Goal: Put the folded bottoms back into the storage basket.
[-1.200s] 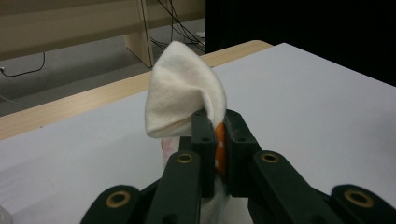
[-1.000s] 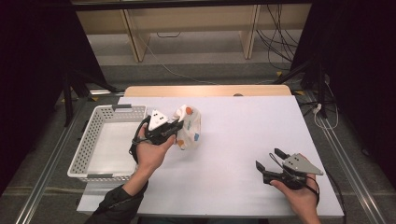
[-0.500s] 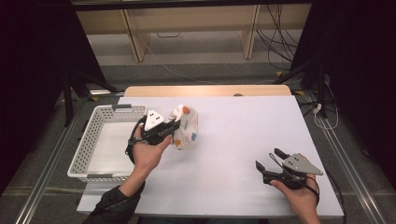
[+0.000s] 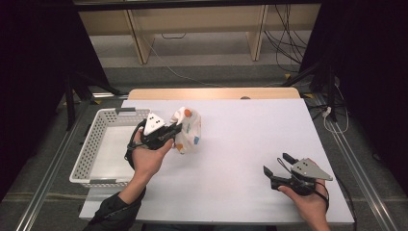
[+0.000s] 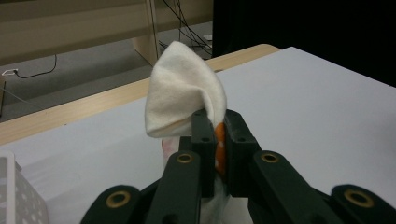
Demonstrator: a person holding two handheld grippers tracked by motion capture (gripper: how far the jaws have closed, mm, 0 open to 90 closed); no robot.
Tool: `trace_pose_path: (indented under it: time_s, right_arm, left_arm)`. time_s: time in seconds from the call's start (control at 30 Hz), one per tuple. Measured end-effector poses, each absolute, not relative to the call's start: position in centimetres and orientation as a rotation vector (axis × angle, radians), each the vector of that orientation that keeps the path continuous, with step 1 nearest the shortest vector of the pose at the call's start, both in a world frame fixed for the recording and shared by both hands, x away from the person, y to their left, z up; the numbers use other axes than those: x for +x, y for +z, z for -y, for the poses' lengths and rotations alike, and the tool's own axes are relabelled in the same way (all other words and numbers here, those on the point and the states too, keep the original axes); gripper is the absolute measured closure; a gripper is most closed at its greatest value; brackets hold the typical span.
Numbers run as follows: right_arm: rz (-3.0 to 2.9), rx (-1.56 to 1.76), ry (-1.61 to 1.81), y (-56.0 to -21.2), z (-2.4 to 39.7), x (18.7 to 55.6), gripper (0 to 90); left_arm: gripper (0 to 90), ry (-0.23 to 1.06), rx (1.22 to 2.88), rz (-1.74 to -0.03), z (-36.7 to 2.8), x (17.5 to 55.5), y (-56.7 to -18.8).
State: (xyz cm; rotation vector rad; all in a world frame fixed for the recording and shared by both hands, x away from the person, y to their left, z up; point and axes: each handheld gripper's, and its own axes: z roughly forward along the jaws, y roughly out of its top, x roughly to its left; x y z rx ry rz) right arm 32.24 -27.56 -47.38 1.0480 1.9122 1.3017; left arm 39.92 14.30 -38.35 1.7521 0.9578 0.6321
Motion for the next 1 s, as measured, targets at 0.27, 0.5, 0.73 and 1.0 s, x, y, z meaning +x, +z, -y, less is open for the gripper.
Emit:
trace_pose_path:
  time_s: [0.27,0.5,0.73,1.0]
  right_arm:
    - [-1.917,1.05,1.295,-47.4,27.6,32.2,16.5]
    - [-1.916,1.05,1.296,-47.4,27.6,32.2,16.5]
    - [-1.916,1.048,1.295,-47.4,27.5,32.2,16.4]
    - [-1.916,1.049,1.29,-47.4,27.6,32.2,16.4]
  left_arm:
    - [84.0,0.64,1.746,-0.964,-14.9,39.9,-38.2]
    - [84.0,0.646,1.738,-0.972,-15.4,39.8,-38.1]
    - [84.0,0.657,1.731,-0.977,-16.0,39.7,-37.9]
    - [84.0,0.664,1.721,-0.989,-16.7,39.6,-37.8]
